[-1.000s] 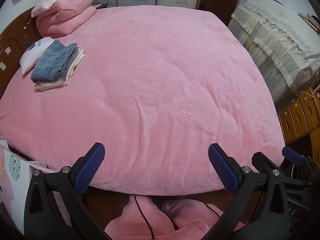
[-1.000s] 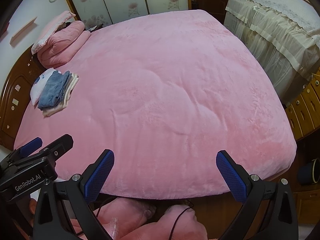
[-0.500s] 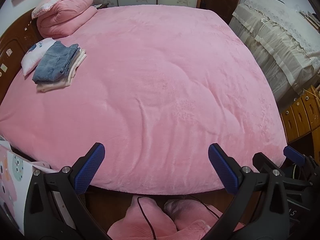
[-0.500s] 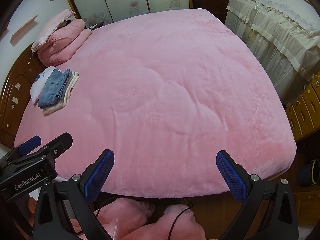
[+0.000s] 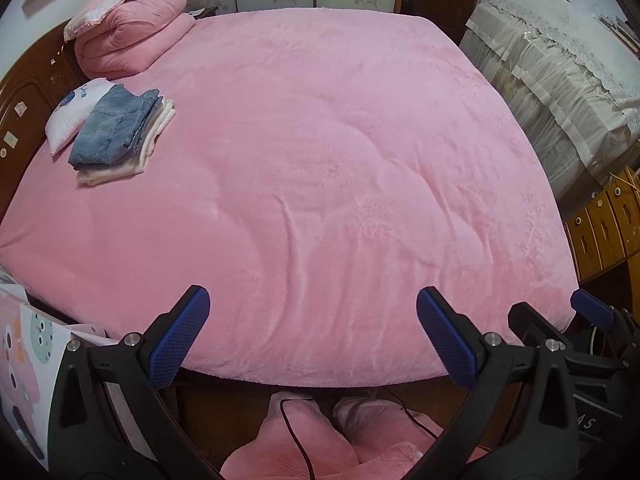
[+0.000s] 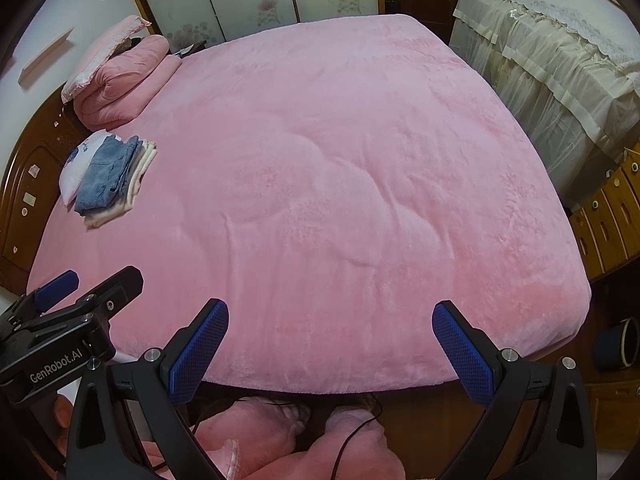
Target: Fold large clothes
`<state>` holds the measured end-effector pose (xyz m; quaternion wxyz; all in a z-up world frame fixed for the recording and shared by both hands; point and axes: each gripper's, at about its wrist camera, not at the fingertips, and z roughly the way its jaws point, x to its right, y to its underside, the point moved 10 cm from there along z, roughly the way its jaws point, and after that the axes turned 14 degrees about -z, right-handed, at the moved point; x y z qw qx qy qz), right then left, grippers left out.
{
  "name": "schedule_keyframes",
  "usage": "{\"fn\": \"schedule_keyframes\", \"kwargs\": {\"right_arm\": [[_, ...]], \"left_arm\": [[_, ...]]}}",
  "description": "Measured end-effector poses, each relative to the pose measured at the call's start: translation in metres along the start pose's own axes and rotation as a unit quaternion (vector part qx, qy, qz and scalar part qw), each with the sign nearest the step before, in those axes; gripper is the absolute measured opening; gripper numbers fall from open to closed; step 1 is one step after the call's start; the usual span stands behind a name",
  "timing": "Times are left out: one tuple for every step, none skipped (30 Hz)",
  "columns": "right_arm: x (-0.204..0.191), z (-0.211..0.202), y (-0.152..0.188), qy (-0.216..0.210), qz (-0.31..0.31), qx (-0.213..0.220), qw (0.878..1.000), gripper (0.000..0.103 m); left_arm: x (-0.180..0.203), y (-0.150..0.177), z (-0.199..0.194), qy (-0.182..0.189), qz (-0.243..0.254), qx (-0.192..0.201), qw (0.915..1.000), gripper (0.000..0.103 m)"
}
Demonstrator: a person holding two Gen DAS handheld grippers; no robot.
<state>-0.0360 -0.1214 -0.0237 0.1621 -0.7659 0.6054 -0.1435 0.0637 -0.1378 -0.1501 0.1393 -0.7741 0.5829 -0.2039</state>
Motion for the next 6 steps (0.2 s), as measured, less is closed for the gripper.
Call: {"fn": "schedule_keyframes", "kwargs": {"right_arm": [[0.0012,0.0001,0.0006,0.000,-0.001,-0.001,1.000,0.103],[0.0022,-0.0001,0.0012,0.000,-0.002,-0.001,1.000,0.103],[0.0035,-0.0001,0.0016,0.000,-0.002,-0.001,1.000,0.103],[0.0044,-0.0001,0.0016,0.000,-0.001,-0.001,1.000,0.103],[0.0056,0.0001,0.0021,-0.001,-0.001,-0.002,1.000,0.103],[0.0075,0.0007,0.0021,-0.001,-0.001,-0.003,1.000,0.103]], "left_arm": [[0.0007,0.0000,-0.0001,-0.001,0.001,0.001,1.0000,0.102],[0.0015,0.0001,-0.0001,-0.002,0.002,0.001,1.0000,0.102],[0.0022,0.0007,-0.0003,-0.002,0.002,0.001,1.0000,0.102],[0.0031,0.0011,-0.0004,-0.003,0.003,0.001,1.0000,0.102],[0.0032,0.0010,-0.0004,-0.003,0.002,0.002,1.0000,0.102],[0.0038,0.0013,-0.0006,-0.003,0.003,0.003,1.0000,0.102]]}}
